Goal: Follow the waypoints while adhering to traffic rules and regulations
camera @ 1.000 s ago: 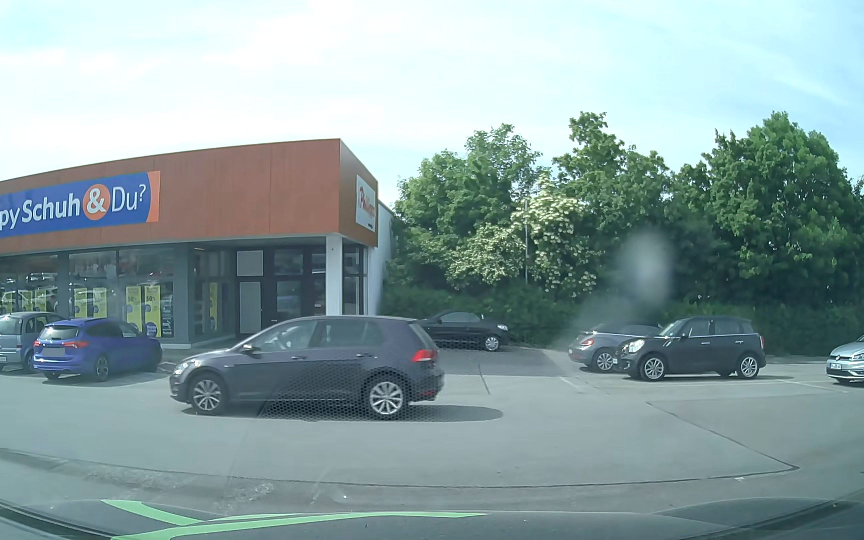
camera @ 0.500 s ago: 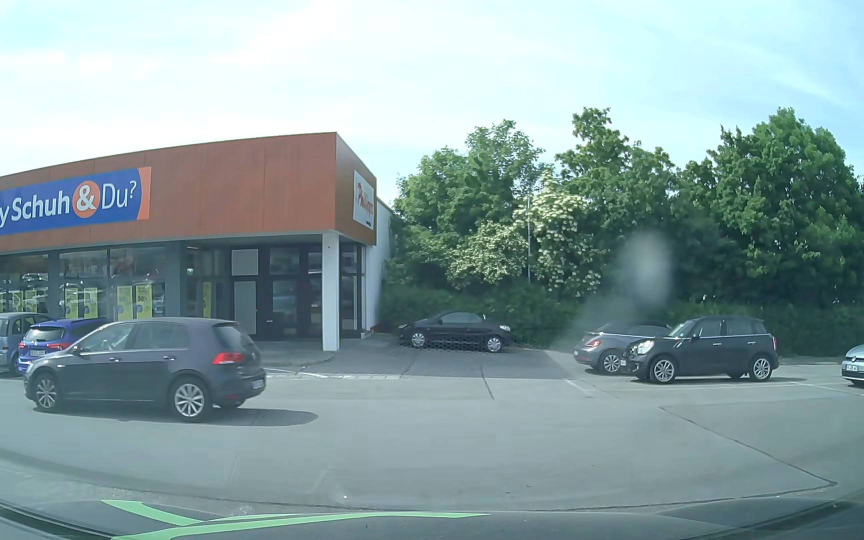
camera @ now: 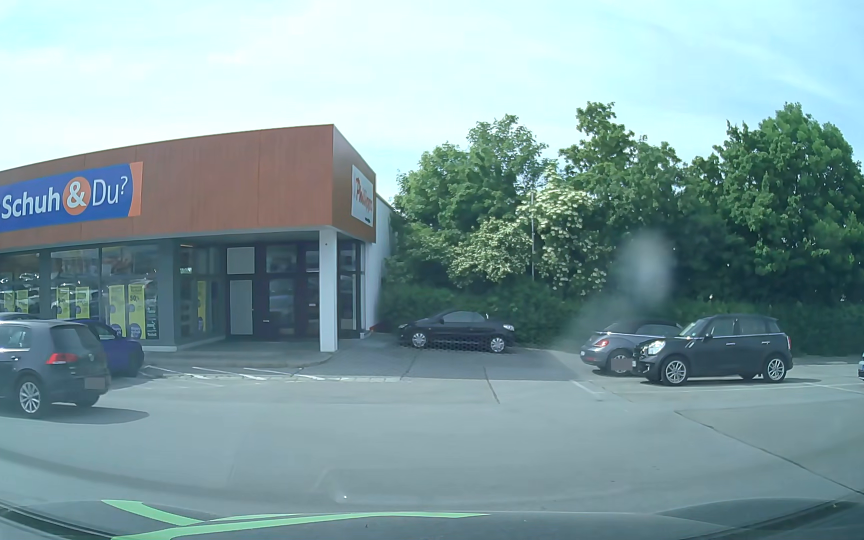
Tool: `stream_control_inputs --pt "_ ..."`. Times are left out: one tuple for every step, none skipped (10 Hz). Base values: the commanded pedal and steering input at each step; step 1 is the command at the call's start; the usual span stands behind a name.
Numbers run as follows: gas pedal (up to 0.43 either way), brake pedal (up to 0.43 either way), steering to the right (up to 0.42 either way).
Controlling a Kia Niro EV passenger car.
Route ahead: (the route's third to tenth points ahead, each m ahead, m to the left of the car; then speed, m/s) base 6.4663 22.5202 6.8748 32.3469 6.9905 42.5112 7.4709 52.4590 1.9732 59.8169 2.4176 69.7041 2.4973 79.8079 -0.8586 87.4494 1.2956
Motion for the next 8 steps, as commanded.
stream_control_inputs --pt "0.0 0.134 -0.152" --pt "0.0 0.085 -0.185" --pt "0.0 0.018 -0.207" --pt "0.0 0.0 -0.23" --pt "0.0 0.0 -0.256" --pt "0.0 0.0 -0.284" --pt "0.0 0.0 -0.309" --pt "0.0 0.0 -0.336"
